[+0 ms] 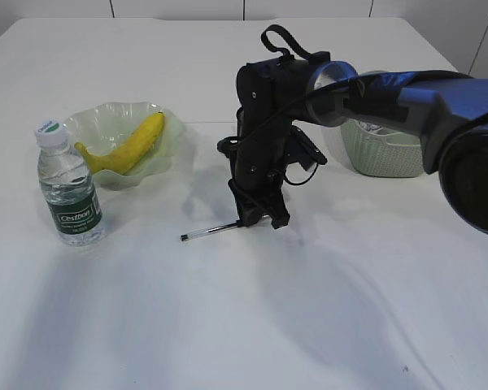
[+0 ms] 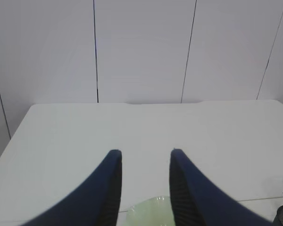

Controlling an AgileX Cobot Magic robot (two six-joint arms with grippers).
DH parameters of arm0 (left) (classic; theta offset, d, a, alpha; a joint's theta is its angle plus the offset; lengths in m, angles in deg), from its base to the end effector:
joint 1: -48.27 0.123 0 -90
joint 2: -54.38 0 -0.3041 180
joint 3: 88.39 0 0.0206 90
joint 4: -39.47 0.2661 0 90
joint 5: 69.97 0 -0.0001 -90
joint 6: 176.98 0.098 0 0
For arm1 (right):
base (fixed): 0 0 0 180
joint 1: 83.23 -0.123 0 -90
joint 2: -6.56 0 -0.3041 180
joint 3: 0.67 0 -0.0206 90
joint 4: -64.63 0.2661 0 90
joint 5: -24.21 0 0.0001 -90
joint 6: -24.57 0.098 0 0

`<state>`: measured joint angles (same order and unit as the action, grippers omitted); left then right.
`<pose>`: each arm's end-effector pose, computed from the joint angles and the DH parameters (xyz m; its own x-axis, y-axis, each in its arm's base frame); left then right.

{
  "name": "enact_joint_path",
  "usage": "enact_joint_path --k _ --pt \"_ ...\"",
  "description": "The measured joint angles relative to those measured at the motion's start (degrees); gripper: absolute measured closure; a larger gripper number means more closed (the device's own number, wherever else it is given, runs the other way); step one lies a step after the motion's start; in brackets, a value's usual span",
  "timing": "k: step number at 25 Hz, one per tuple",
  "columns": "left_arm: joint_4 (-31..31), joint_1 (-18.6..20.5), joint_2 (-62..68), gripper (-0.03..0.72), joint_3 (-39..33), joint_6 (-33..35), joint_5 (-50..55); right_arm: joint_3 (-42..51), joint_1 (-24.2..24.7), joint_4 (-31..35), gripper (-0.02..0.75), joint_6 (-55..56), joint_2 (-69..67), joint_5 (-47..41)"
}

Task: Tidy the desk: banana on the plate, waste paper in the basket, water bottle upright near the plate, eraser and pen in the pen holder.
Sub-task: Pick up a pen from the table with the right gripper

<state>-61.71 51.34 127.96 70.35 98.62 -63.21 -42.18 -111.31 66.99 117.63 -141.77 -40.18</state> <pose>0.2783 0.0035 0.4068 -0.0672 -0.1016 -0.9926 0.0555 0.9929 -0.1054 0.4698 0.2548 0.1286 -0.4121 0.9099 0.0475 0.9035 0.4014 0.1501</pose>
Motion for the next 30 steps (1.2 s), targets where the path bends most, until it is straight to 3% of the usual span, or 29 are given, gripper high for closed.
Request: enact_joint_path --k 22,30 --pt "0.0 0.0 -0.2 0.449 0.0 0.0 0.0 0.0 0.0 0.0 0.65 -0.9 0.0 -0.1" --pt "0.0 0.0 -0.2 0.449 0.0 0.0 0.0 0.0 0.0 0.0 0.607 -1.7 -0.1 -0.3"
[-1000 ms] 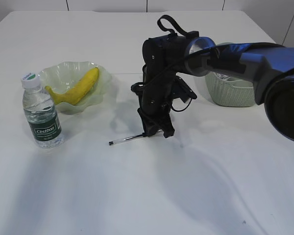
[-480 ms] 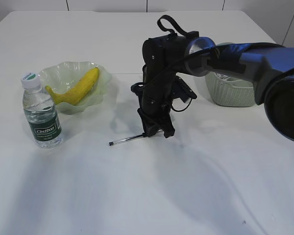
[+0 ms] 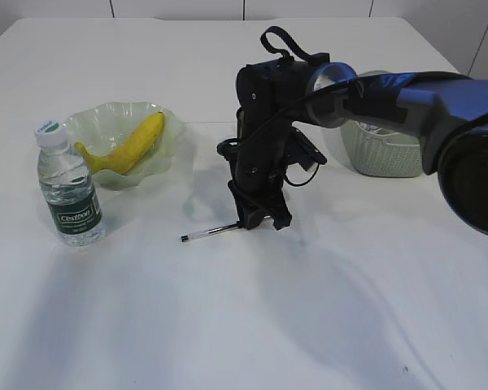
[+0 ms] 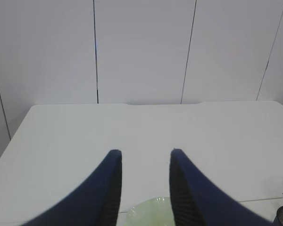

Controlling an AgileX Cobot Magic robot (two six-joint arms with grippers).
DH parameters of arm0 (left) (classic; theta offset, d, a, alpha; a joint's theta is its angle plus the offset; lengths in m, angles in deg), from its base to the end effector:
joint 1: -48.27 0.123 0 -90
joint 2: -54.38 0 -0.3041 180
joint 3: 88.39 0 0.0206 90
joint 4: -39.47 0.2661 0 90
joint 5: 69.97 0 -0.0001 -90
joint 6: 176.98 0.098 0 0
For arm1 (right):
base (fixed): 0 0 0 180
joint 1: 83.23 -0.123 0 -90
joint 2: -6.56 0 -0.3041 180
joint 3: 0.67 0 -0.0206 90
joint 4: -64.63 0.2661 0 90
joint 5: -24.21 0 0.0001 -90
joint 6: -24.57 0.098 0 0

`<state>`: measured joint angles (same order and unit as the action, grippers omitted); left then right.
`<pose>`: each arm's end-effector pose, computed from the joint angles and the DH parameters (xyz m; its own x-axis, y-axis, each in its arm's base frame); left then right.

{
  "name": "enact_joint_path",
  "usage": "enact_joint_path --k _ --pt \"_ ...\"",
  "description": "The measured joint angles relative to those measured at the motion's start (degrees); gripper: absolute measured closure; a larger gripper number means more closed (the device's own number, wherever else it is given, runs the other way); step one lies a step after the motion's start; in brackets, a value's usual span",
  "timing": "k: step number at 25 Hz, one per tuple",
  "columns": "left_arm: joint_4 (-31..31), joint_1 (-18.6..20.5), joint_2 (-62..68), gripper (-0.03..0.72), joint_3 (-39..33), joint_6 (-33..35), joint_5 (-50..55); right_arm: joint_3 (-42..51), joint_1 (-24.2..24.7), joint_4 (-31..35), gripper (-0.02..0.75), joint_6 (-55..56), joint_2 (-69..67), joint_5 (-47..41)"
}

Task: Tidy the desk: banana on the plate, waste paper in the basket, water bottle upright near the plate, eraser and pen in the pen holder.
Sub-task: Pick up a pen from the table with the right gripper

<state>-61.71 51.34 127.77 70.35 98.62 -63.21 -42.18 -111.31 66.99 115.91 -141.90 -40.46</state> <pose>0.2773 0.0034 0.4077 -0.0639 -0.1015 -0.9928 0.0559 0.9929 -0.1051 0.4694 0.2545 0.1273 -0.4390 0.8975 0.0428 0.8916 0.4292 0.1444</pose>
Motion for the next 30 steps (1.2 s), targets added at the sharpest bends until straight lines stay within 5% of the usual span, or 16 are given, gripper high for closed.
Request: enact_joint_path --k 23,30 --pt "0.0 0.0 0.0 0.449 0.0 0.0 0.0 0.0 0.0 -1.4 0.602 -0.1 -0.4 0.0" --pt "0.0 0.0 0.0 0.449 0.0 0.0 0.0 0.0 0.0 -2.0 0.656 -0.1 -0.4 0.0"
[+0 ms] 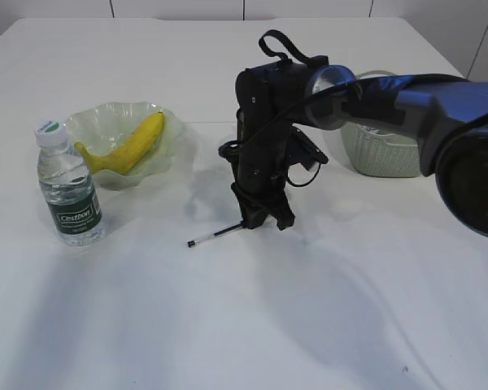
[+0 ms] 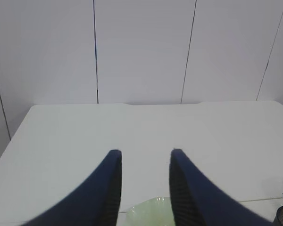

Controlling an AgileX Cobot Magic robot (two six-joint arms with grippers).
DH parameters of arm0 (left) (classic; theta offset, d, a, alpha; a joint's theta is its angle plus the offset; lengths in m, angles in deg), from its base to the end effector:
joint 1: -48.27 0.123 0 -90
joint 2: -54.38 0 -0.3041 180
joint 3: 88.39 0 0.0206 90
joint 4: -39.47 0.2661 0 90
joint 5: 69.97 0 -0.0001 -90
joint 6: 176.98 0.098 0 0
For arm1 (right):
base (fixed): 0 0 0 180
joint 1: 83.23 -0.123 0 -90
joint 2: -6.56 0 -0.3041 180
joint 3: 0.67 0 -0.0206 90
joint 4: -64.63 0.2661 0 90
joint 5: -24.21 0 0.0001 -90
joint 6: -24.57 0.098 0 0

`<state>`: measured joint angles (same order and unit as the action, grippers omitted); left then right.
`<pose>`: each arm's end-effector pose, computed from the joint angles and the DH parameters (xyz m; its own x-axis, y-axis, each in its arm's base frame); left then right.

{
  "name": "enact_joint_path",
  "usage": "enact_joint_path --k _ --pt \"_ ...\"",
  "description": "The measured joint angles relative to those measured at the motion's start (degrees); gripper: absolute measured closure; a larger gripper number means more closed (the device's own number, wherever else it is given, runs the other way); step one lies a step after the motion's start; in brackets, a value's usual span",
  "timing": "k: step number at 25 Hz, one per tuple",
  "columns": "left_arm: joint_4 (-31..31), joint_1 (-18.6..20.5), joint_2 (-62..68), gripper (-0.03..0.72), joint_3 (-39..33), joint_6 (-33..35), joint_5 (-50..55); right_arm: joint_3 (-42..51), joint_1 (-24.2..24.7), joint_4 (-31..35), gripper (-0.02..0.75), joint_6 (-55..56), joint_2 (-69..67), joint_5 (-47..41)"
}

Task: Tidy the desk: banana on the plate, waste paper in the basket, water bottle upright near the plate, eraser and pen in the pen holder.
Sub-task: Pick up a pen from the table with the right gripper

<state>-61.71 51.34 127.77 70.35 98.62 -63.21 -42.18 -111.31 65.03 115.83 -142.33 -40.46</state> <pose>0.2773 0.0034 0.4077 -0.0639 -0.1015 -0.9928 0.0559 0.9929 -0.1051 0.4708 0.2519 0.1232 -0.4495 0.8932 0.0097 0.8853 0.4440 0.1381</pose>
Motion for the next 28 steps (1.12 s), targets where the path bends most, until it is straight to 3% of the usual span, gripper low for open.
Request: enact_joint_path --k 18,28 --pt "0.0 0.0 0.0 0.449 0.0 0.0 0.0 0.0 0.0 -1.1 0.657 -1.3 0.0 0.7" --pt "0.0 0.0 0.0 0.449 0.0 0.0 0.0 -3.1 0.0 -3.6 0.657 -7.3 -0.3 0.8"
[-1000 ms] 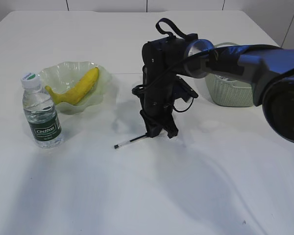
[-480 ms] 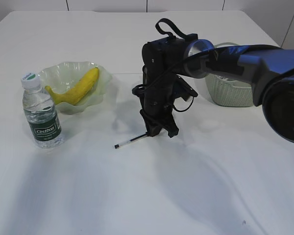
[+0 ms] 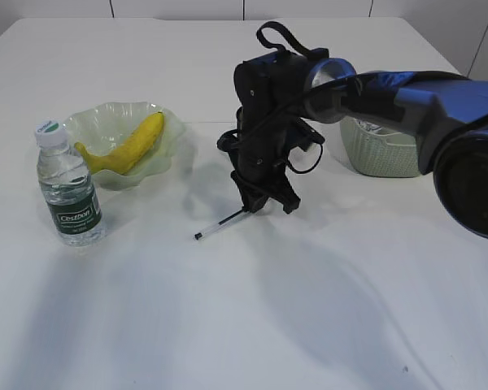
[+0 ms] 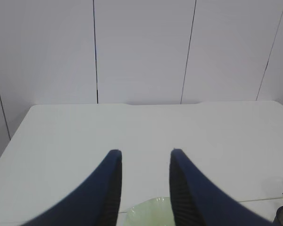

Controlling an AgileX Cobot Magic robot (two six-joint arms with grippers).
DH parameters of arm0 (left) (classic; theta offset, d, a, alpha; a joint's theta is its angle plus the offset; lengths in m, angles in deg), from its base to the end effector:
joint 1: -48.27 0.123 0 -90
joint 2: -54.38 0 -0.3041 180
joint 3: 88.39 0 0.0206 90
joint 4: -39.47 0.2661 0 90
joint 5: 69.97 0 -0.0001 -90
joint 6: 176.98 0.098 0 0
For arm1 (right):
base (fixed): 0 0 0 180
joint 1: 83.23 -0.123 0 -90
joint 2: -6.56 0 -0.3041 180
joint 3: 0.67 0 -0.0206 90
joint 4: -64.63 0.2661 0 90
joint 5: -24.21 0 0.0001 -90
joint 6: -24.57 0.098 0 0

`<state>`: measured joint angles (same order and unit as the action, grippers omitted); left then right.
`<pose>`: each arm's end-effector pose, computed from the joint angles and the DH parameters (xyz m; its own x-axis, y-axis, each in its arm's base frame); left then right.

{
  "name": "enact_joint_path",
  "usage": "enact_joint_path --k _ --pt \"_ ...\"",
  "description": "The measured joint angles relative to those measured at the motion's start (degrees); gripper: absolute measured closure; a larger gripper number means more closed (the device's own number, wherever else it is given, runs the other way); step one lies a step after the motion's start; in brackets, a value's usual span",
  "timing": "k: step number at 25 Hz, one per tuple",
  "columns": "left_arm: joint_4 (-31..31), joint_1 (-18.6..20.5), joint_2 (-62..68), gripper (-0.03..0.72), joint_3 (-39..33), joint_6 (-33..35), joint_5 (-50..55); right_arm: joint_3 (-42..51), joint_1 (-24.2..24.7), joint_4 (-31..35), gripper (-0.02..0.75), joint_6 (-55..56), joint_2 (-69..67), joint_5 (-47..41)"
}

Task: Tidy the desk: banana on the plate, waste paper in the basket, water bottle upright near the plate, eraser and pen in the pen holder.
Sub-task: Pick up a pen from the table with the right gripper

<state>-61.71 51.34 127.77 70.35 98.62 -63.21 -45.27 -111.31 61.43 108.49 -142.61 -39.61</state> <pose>0.2773 0.0034 0.4077 -0.0639 -0.1015 -0.9928 0.0559 0.9929 -0.1051 0.4818 0.2515 0.1360 -0.5699 0.8183 -0.0750 0.7966 0.5726 0.1937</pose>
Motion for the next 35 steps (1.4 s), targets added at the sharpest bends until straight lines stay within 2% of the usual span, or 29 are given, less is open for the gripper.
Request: enact_joint_path --k 11,15,22,35 --pt "0.0 0.0 0.0 0.449 0.0 0.0 0.0 -1.7 0.0 0.2 0.657 -6.9 0.0 -0.2" --pt "0.0 0.0 0.0 0.449 0.0 0.0 0.0 -2.9 0.0 0.3 0.658 -9.2 0.0 -3.1" --pt "-0.3 0.0 0.0 0.449 0.0 0.0 0.0 -5.4 0.0 -1.5 0.659 -4.2 -0.1 -6.1" --pt "-0.3 0.0 0.0 0.449 0.0 0.0 0.1 -14.9 0.0 -4.4 0.659 -2.7 -0.1 -6.5"
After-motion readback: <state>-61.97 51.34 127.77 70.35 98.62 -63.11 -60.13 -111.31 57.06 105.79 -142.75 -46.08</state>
